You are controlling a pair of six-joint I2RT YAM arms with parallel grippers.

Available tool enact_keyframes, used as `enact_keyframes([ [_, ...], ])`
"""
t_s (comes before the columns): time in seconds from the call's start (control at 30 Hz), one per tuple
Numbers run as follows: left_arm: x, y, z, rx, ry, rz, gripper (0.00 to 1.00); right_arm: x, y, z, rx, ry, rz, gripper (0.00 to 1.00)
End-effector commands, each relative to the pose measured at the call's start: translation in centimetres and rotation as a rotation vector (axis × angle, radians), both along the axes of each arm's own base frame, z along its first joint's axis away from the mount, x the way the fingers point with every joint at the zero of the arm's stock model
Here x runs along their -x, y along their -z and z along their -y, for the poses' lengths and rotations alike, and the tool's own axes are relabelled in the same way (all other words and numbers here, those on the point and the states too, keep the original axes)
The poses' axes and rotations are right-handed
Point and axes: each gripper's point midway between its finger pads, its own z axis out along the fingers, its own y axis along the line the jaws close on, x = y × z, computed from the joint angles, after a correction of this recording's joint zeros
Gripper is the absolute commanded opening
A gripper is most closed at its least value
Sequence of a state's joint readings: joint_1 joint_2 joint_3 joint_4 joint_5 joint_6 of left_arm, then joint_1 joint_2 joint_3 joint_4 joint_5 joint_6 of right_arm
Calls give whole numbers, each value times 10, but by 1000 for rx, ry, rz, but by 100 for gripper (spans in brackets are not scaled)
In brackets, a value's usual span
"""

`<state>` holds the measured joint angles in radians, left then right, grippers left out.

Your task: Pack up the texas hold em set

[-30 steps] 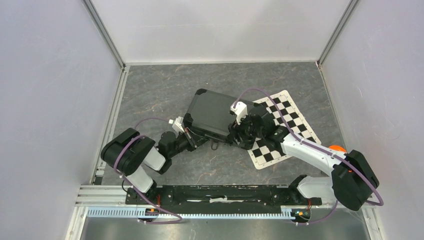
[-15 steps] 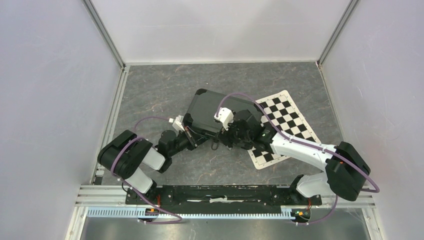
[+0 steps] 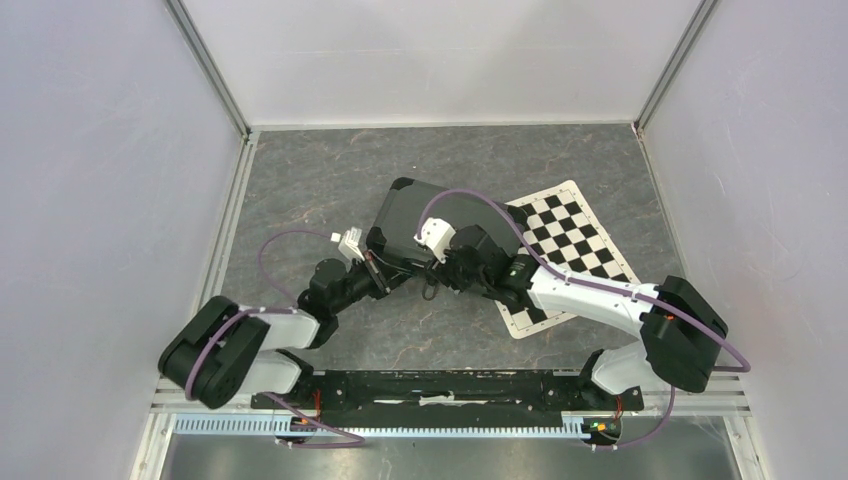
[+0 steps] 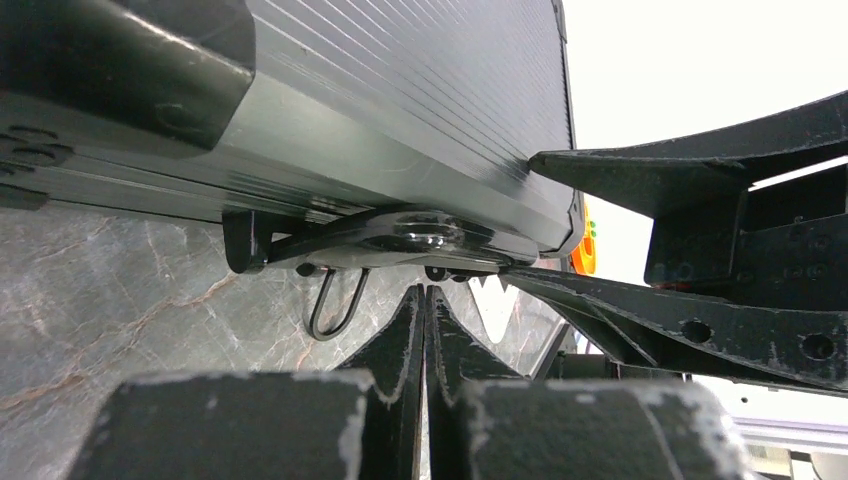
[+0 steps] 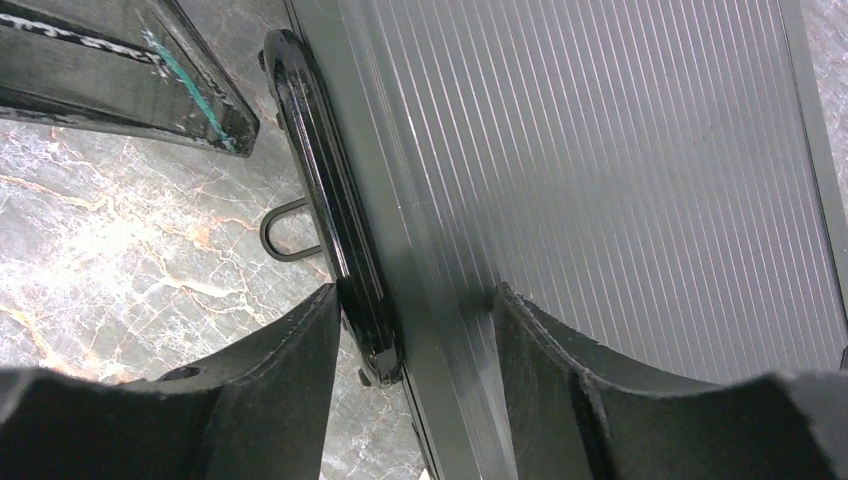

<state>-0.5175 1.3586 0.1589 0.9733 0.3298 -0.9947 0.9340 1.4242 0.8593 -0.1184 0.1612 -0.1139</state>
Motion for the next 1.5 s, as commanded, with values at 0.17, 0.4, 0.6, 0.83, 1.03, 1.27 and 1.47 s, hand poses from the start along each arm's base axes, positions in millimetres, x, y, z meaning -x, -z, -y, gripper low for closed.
enact_keyframes([
  [0.17,5,1,-20,-149,-44,38,5,20,52,34,169,62,-149,57],
  [0.4,25,6,-17,-152,-78,7,4,20,56,36,176,59,-148,55],
  [0.6,30,18,-7,-205,-112,9,2,23,60,33,167,46,-158,55],
  [0.83,25,29,4,-227,-120,2,2,22,60,33,163,47,-155,55],
  [1.03,13,39,18,-227,-126,-8,2,24,60,32,154,41,-159,55],
  [1.27,0,52,29,-277,-117,-1,2,26,60,32,150,34,-165,54],
  [1.47,-2,58,10,-320,-191,2,2,27,60,32,144,31,-165,55],
])
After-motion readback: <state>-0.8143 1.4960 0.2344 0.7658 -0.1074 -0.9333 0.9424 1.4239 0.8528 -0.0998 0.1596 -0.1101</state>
